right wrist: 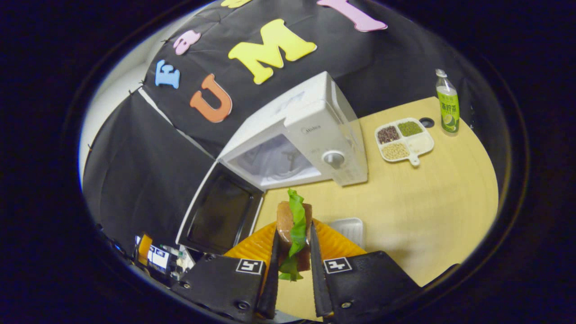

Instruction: Open the microwave oven with the left hand, put the food in, and close the microwave oven.

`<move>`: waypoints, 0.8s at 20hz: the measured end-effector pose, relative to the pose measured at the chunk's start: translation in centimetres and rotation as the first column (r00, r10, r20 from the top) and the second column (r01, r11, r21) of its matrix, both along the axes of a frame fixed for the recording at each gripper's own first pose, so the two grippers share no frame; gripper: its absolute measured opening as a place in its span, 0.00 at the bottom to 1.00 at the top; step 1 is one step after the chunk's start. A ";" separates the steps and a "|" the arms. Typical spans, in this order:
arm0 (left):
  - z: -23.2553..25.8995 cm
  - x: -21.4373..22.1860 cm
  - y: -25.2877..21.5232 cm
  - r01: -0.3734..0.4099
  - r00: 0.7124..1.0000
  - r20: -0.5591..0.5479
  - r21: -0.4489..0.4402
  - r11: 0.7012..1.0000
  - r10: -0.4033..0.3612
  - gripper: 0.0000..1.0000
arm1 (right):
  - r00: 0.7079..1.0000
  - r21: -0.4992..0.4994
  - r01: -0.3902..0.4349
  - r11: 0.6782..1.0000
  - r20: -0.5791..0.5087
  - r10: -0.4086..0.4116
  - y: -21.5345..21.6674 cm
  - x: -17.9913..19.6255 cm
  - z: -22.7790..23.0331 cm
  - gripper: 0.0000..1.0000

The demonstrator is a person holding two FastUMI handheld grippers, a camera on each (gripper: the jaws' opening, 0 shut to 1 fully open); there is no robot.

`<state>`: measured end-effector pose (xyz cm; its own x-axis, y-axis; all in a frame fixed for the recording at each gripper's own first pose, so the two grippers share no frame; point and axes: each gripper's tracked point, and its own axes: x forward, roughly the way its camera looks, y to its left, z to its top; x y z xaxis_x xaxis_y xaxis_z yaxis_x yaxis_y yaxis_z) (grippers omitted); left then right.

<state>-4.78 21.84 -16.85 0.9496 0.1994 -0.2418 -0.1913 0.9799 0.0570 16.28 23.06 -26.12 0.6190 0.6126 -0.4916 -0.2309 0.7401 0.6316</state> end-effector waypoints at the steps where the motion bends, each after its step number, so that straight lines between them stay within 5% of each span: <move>1: -0.2 -0.1 0.5 0.010 1.000 -0.005 0.006 1.000 -0.010 0.95 | 0.999 0.036 0.047 0.998 0.025 -0.048 1.8 1.1 0.7 0.35; 4: -1.1 -0.1 2.0 0.037 0.999 -0.020 -0.003 0.999 -0.037 0.95 | 0.970 0.188 0.214 0.958 0.071 -0.231 6.8 4.9 0.9 0.36; 9: -3.0 0.6 4.1 0.045 0.998 -0.033 -0.022 0.999 -0.046 0.95 | 0.878 0.419 0.426 0.802 0.023 -0.478 14.1 11.6 -1.6 0.35; 16: -3.8 2.6 5.3 0.090 0.995 -0.035 0.014 0.996 -0.089 0.95 | 0.748 0.456 0.605 0.653 -0.046 -0.662 17.2 19.4 -6.6 0.35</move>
